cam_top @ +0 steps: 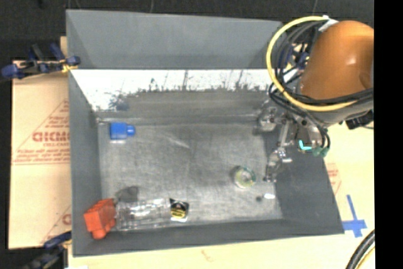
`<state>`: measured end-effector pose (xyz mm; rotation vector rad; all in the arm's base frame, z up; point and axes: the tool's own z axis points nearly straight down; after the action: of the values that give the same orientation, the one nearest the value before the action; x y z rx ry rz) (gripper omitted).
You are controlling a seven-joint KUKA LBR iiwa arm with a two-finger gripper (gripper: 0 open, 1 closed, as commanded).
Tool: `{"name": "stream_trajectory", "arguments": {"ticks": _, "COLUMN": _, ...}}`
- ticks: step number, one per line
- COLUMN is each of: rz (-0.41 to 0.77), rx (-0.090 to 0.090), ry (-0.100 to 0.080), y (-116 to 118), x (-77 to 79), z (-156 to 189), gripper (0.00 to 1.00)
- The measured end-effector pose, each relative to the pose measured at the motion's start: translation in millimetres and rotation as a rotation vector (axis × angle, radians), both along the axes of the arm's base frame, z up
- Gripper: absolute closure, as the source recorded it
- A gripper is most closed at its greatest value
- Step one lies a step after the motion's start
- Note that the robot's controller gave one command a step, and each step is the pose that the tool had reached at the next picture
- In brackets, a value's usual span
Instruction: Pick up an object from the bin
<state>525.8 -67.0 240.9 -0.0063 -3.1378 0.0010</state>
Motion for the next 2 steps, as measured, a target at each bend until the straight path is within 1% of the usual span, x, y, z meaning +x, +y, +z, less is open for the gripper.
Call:
{"name": "stream_trajectory", "arguments": {"ticks": 1, "rz": -0.095, "rx": 0.0, "ry": -0.016, "y": -31.0, "x": -15.2, "z": -169.1, "gripper": 0.0}}
{"name": "stream_trajectory", "arguments": {"ticks": 2, "rz": -0.36, "rx": 0.001, "ry": -0.004, "y": -22.9, "x": -38.7, "z": -140.2, "gripper": 0.0}}
